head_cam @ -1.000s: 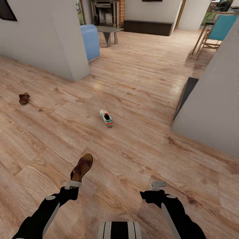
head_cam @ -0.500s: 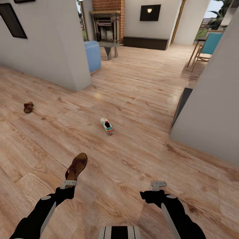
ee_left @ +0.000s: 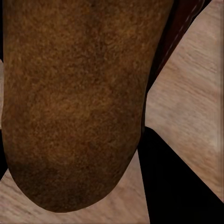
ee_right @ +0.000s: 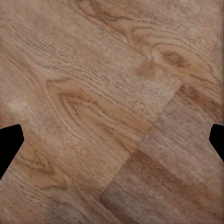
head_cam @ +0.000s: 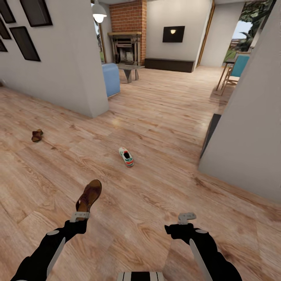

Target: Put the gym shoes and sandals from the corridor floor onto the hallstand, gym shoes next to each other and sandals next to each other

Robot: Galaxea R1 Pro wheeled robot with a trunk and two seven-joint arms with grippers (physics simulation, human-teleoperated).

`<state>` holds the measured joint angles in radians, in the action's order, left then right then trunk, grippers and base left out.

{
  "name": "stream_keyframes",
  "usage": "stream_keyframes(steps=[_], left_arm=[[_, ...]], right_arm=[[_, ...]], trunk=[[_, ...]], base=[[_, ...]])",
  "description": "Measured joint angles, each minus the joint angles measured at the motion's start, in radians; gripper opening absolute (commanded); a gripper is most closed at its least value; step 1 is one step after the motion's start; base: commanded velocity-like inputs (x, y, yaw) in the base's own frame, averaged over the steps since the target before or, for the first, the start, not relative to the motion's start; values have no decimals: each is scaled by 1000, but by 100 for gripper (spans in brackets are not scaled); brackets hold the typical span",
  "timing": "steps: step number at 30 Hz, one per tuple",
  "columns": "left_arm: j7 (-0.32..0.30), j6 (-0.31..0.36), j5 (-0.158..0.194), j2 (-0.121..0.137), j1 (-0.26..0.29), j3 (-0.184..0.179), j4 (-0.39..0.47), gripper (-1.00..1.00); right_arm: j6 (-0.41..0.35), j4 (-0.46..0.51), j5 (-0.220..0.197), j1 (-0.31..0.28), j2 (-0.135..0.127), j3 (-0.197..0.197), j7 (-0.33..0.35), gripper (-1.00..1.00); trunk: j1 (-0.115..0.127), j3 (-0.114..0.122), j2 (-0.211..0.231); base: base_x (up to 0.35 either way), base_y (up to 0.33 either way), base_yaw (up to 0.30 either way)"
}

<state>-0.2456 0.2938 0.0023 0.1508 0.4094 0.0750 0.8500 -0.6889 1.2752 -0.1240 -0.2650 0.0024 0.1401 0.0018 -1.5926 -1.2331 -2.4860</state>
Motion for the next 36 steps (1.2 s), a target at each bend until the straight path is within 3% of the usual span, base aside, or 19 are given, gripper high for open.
stream_keyframes(steps=[22, 30, 36], left_arm=[[0, 0, 1, 0, 0, 0, 0, -100], [0, 0, 1, 0, 0, 0, 0, -100], [0, 0, 1, 0, 0, 0, 0, -100]], right_arm=[[0, 0, -6, 0, 0, 0, 0, 100], [0, 0, -6, 0, -1, 0, 0, 100], [0, 0, -5, 0, -1, 0, 0, 100]], trunk=[[84, 102, 154], [84, 102, 154], [85, 103, 154]], base=[[0, 0, 0], [1, 0, 0], [246, 0, 93]])
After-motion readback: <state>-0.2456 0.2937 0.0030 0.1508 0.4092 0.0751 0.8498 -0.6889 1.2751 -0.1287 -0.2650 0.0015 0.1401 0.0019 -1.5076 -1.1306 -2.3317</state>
